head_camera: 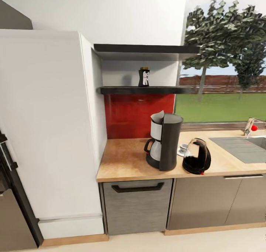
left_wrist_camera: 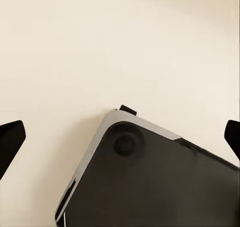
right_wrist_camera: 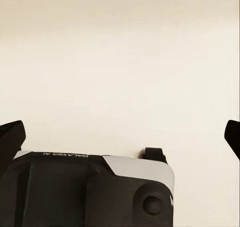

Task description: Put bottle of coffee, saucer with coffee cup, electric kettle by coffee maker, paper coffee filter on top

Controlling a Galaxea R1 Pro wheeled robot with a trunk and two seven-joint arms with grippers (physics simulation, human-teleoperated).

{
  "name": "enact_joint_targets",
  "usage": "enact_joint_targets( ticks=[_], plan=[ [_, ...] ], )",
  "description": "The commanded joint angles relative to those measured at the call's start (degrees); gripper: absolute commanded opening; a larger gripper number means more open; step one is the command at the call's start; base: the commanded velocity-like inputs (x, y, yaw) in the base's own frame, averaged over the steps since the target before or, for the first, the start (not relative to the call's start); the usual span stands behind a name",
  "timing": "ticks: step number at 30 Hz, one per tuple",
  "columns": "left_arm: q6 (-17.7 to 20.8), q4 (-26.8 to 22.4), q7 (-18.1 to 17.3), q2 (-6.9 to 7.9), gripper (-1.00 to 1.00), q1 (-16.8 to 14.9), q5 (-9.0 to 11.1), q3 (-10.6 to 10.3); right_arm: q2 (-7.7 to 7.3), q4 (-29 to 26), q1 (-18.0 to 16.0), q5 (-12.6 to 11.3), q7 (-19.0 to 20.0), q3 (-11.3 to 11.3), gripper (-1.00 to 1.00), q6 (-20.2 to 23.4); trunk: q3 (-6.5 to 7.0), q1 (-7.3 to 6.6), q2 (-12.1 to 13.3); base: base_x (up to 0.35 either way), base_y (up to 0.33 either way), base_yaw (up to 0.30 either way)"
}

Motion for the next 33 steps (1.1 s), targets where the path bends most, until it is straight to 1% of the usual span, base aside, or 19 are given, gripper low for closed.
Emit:
enact_joint_targets(
  ticks=[1, 11, 16, 17, 18, 20, 23, 33],
  plan=[
    [-0.1, 0.0, 0.1, -0.03, 1.0, 0.0, 0.0, -0.1, -0.02, 0.1, 0.0, 0.1, 0.1, -0.1, 1.0, 0.0, -0.01, 0.04, 0.0, 0.178, -0.302, 0.0],
    [-0.2, 0.0, 0.1, -0.07, 1.0, 0.0, 0.0, -0.1, -0.02, 0.1, 0.0, 0.3, 0.0, -0.1, 1.0, -0.6, -0.01, 0.04, 0.0, 0.23, -0.251, 0.0],
    [-0.3, 0.0, 0.1, -0.16, 1.0, 0.0, 0.0, -0.4, -0.11, 0.1, 0.0, 0.2, -0.1, -0.1, 1.0, -0.6, -0.01, 0.04, 0.0, 0.088, -0.217, 0.0],
    [-1.6, 0.0, 0.1, -0.3, 1.0, 0.0, 0.0, -0.5, -0.12, 0.1, 0.0, 0.2, -0.1, -0.1, 1.0, -0.6, -0.01, 0.04, 0.0, 0.007, -0.046, 0.0],
    [-2.2, 0.0, 0.1, -0.33, 1.0, 0.0, 0.0, -0.5, -0.14, 0.1, 0.0, 0.2, -0.2, -0.1, 1.0, -0.6, -0.01, 0.04, 0.0, 0.004, -0.03, 0.0],
    [-2.9, 0.0, 0.1, -0.33, 1.0, 0.0, 0.0, -0.5, -0.26, 0.1, 0.0, 0.2, -0.2, -0.1, 1.0, -0.6, 0.35, -0.4, 0.8, 0.002, -0.016, 0.0],
    [-2.9, 0.0, 0.1, -0.33, 1.0, 0.0, 0.2, -0.5, -0.37, 0.1, 0.0, 0.2, -0.2, -0.1, 1.0, -0.6, 0.89, -1.06, 2.0, 0.001, -0.007, 0.0],
    [-2.8, 0.1, 0.1, -0.34, 1.0, 0.0, 0.5, -0.5, -0.44, 0.1, 0.0, 0.2, -0.3, 0.0, 1.0, -0.6, 0.89, -1.06, 2.0, 0.0, -0.001, 0.0]
  ],
)
